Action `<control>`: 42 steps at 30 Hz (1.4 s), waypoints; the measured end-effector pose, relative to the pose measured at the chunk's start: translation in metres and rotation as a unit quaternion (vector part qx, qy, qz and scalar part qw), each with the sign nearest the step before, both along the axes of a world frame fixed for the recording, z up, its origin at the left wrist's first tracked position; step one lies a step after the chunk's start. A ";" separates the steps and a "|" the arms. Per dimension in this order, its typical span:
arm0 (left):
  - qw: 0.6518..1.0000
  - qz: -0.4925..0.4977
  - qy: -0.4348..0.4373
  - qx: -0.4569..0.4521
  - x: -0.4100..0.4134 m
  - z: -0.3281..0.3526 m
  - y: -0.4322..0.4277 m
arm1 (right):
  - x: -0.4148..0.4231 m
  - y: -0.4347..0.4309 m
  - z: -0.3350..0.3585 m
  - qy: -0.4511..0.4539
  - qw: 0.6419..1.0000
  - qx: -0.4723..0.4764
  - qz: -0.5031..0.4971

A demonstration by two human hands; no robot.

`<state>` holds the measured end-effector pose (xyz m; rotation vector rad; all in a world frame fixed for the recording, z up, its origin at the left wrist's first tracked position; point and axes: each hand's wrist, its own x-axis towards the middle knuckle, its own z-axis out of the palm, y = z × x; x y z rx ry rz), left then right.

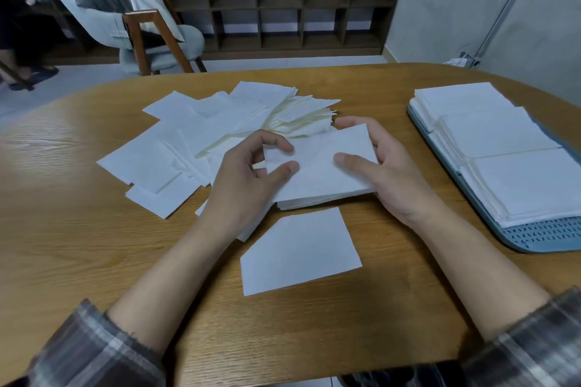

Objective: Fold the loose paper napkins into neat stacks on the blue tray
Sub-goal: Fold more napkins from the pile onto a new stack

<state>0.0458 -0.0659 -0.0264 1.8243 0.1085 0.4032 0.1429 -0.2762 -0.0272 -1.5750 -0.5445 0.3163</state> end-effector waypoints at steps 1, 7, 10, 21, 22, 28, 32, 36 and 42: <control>1.000 0.000 0.000 -0.005 -0.001 0.001 -0.002 | 0.000 0.000 0.000 0.000 1.000 -0.002 0.002; 0.999 0.000 0.030 0.020 -0.003 0.005 -0.003 | -0.005 0.001 0.004 -0.018 1.000 0.000 -0.006; 0.997 0.013 0.033 0.072 -0.002 0.000 0.001 | -0.004 0.001 0.006 0.002 0.998 0.057 -0.009; 0.955 -0.093 0.104 -0.262 -0.002 0.015 -0.009 | -0.007 0.003 0.003 -0.116 0.990 -0.067 -0.040; 0.980 -0.084 0.097 -0.155 -0.004 0.012 -0.009 | -0.007 0.003 0.002 -0.114 0.991 -0.062 -0.033; 0.997 -0.061 0.006 0.040 -0.005 0.005 0.000 | -0.005 -0.003 0.004 -0.074 0.996 -0.008 0.052; 0.983 -0.039 0.032 0.177 -0.005 0.002 0.002 | -0.001 -0.004 0.002 -0.113 0.989 -0.080 -0.053; 0.954 -0.072 0.057 0.284 -0.005 0.003 0.006 | 0.003 -0.004 -0.001 -0.130 0.979 -0.105 -0.119; 0.944 -0.173 0.115 0.258 -0.006 0.001 0.005 | 0.002 -0.003 -0.001 -0.142 0.977 -0.118 -0.109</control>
